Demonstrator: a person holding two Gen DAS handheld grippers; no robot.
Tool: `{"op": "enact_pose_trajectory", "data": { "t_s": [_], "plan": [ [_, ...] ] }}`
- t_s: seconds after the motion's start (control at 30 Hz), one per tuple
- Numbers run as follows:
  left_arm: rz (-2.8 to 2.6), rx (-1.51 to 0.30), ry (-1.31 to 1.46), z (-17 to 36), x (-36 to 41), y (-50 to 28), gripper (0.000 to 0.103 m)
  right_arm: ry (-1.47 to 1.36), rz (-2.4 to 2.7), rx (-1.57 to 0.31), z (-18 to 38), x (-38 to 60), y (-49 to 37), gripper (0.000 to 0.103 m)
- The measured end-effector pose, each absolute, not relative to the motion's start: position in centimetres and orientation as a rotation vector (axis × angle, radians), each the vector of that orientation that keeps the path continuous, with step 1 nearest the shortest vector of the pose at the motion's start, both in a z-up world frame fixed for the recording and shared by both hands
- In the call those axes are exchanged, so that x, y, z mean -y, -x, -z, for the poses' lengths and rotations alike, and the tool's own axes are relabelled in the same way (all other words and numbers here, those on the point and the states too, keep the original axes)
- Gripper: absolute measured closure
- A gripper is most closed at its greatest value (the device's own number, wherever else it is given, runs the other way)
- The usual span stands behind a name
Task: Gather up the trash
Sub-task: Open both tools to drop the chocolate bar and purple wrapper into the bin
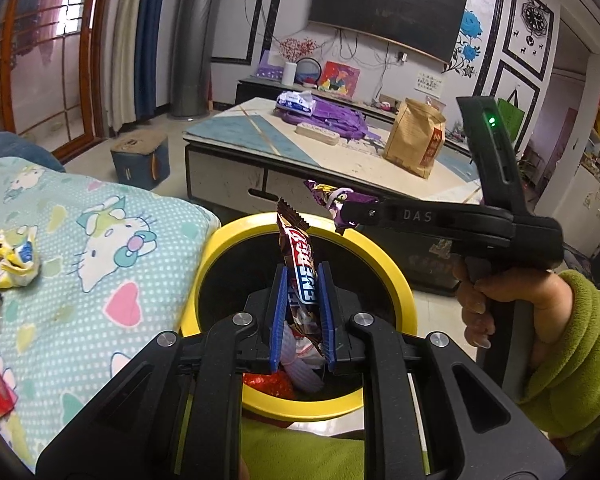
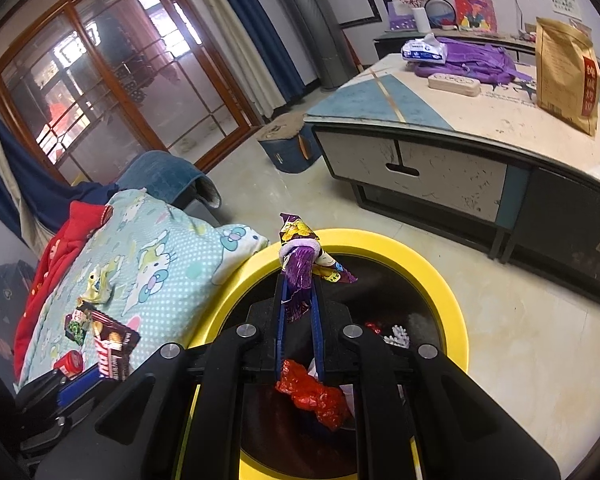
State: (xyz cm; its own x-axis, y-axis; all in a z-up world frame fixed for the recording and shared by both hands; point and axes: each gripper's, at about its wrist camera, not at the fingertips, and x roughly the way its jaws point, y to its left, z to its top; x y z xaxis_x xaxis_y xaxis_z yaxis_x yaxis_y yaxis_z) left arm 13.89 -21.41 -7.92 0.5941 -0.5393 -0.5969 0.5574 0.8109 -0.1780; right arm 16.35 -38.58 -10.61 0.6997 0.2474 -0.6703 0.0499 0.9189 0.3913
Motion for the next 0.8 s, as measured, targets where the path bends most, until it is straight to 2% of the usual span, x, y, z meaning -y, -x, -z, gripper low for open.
{"op": "enact_pose_trajectory", "data": {
  "t_s": [0.7,0.77,0.8],
  "plan": [
    [0.648,-0.744,-0.028,9.6,22.2,-14.8,0.093,-0.426,-0.108,-0.85,12.2,38.9,-17.3,0.09],
    [0.646,-0.744,-0.025,9.5,22.1,-14.8,0.091,-0.426,-0.105,-0.852,12.3,39.0,-17.4,0.087],
    [0.645,-0.745,-0.024,9.4,22.2,-14.9,0.086,-0.426,-0.105,-0.851,12.3,39.0,-17.4,0.086]
  ]
}}
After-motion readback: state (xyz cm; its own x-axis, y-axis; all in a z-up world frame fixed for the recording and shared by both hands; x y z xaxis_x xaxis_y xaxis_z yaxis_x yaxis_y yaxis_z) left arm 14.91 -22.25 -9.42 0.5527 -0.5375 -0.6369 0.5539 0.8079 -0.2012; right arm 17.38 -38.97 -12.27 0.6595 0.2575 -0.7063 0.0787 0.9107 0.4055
